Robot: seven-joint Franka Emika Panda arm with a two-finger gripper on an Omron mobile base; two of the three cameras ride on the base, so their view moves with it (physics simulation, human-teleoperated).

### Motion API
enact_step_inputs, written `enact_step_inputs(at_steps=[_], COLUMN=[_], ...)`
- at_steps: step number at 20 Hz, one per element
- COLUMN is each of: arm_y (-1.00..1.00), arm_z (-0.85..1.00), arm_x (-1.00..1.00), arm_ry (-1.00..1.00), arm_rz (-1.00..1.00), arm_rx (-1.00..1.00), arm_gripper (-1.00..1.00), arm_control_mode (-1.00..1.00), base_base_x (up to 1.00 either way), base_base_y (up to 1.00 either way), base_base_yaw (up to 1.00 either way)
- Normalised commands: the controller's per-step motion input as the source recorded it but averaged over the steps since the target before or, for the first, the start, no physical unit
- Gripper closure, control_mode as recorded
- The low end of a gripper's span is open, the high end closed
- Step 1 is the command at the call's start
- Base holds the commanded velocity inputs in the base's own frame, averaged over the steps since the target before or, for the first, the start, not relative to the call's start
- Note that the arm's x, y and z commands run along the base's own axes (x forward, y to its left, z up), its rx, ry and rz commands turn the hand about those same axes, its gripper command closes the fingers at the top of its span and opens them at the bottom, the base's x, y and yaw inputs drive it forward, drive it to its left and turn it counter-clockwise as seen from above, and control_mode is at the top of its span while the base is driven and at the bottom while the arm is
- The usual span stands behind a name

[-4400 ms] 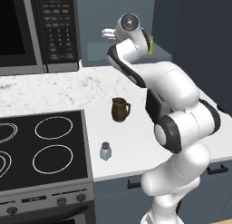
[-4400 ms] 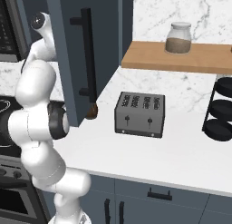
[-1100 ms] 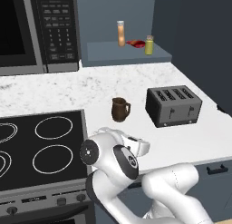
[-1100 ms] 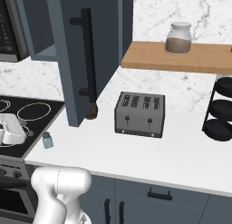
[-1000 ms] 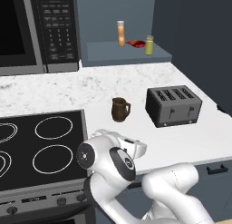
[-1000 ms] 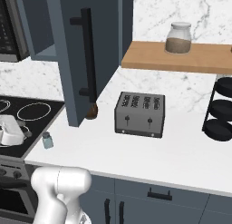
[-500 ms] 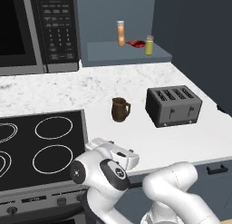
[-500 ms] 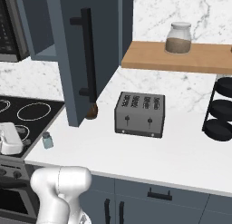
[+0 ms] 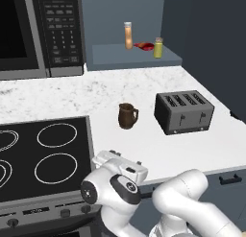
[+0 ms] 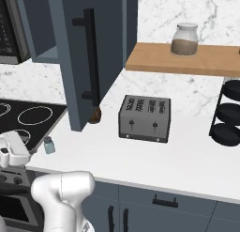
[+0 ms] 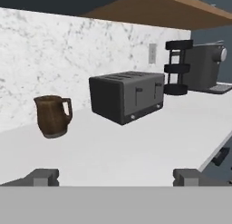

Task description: Put the shaker and condiment bottle from the counter next to their counterparts in the cabinet.

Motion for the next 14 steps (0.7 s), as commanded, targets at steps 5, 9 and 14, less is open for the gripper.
enact_step_inputs(at_steps=[5, 9, 14], arm_y=[0.35, 0.16, 0.0], arm_z=[-0.15, -0.22, -0.2], arm_x=[0.08, 0.14, 0.2], arm_ry=[0.02, 0.01, 0.0], arm_rz=[0.0, 0.0, 0.0], arm_rx=[0.0, 0.0, 0.0], arm_gripper=[-1.0, -1.0, -1.0], arm_control_mode=[-1.0, -1.0, -1.0], base_base_x=[0.0, 0.0, 0.0], base_base_y=[0.0, 0.0, 0.0], base_base_yaw=[0.0, 0.0, 0.0])
